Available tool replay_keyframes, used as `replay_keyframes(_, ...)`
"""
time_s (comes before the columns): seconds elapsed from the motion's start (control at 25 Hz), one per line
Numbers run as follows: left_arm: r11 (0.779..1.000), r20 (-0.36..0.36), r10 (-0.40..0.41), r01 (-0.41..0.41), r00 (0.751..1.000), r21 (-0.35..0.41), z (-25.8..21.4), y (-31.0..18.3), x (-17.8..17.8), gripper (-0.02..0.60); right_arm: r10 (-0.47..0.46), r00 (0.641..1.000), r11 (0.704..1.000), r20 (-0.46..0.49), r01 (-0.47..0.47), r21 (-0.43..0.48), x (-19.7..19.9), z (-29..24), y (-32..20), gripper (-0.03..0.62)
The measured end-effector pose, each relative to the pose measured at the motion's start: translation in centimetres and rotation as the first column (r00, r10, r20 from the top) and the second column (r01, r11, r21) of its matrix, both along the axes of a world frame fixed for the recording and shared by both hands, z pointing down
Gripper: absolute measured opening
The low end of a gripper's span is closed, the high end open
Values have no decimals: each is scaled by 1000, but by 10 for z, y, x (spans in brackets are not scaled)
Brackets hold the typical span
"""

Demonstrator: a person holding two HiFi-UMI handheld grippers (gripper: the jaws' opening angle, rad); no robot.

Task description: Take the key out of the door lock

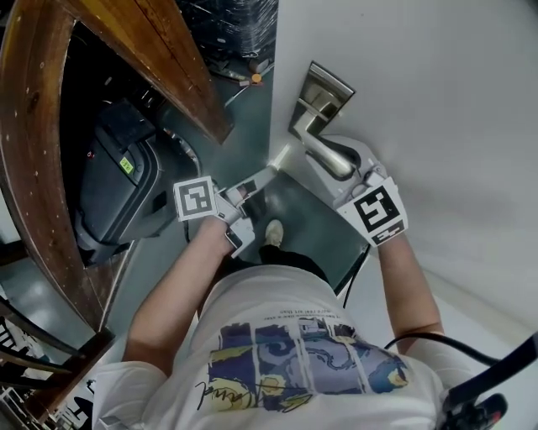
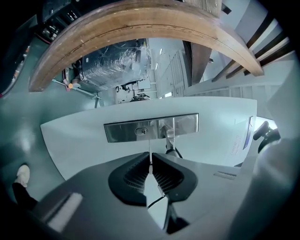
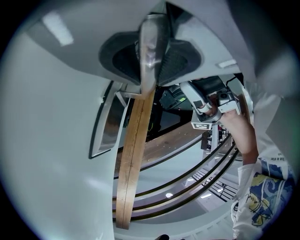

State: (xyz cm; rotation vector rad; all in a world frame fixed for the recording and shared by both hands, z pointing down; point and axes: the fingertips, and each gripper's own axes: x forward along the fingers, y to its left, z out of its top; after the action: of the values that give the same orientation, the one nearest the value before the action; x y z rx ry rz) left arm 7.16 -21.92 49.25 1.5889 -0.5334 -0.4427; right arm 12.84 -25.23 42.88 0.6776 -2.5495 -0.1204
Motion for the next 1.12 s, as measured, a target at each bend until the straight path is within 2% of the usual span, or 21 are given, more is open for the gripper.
replay_keyframes(0.16,1000,25,4,-4,1000,0,-2,11,-7,26,8,1000,1000,29,-8,-18,3,-3,4,135)
replay_keyframes(0.28,1000,32,18,-18,999,11,-7,18,-10,26,69,996,997,55,-67,-40,13,-5,7,141)
replay_keyframes(0.4,999,44,38,-40,998,33,-14,23,-13,26,121,992,992,39,-120,-36,26,-6,14,144)
replay_keyframes(0.56,993,74,69,-76,995,95,-31,29,-21,26,222,975,975,26,-221,-25,40,-15,29,146)
replay_keyframes(0.72,972,157,122,-150,980,183,-54,43,-44,26,332,943,943,-20,-331,22,42,-36,49,163)
replay_keyframes(0.84,957,168,163,-197,972,212,-66,51,-51,26,408,912,913,-53,-406,37,49,-45,61,163)
replay_keyframes(0.96,939,199,196,-242,960,244,-69,57,-53,26,470,882,883,-33,-469,28,49,-42,76,163)
replay_keyframes(1.04,923,250,205,-272,946,272,-71,57,-54,26,502,865,865,-11,-502,12,42,-37,83,163)
replay_keyframes(1.12,902,332,200,-306,922,306,-76,54,-57,26,513,858,859,14,-513,-11,30,-37,86,163)
